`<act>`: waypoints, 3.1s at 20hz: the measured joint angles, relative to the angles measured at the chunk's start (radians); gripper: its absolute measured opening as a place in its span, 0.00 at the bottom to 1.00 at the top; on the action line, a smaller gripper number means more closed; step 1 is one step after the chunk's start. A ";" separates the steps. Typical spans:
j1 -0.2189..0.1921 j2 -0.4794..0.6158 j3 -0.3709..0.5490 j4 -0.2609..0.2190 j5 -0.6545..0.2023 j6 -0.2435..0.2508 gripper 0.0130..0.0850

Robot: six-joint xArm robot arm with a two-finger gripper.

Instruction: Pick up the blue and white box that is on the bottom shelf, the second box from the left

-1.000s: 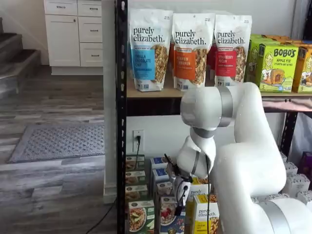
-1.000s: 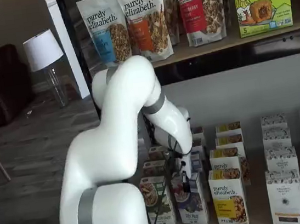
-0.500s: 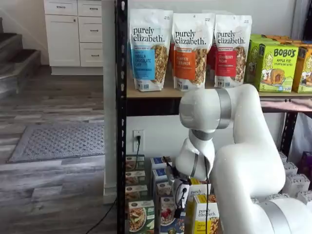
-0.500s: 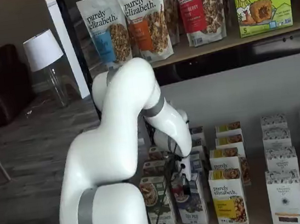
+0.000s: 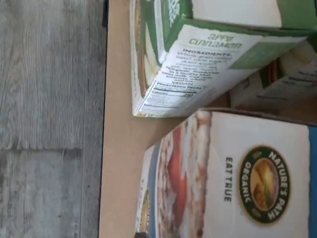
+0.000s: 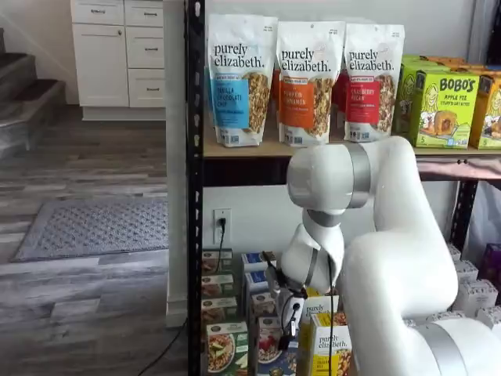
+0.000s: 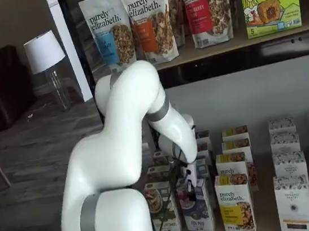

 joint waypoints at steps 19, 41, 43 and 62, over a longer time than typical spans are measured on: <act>-0.004 -0.016 0.009 -0.071 0.014 0.061 0.50; 0.041 -0.207 0.302 0.104 -0.071 -0.077 0.50; 0.047 -0.247 0.356 0.129 -0.078 -0.097 0.50; 0.085 -0.585 0.713 0.092 -0.065 -0.027 0.50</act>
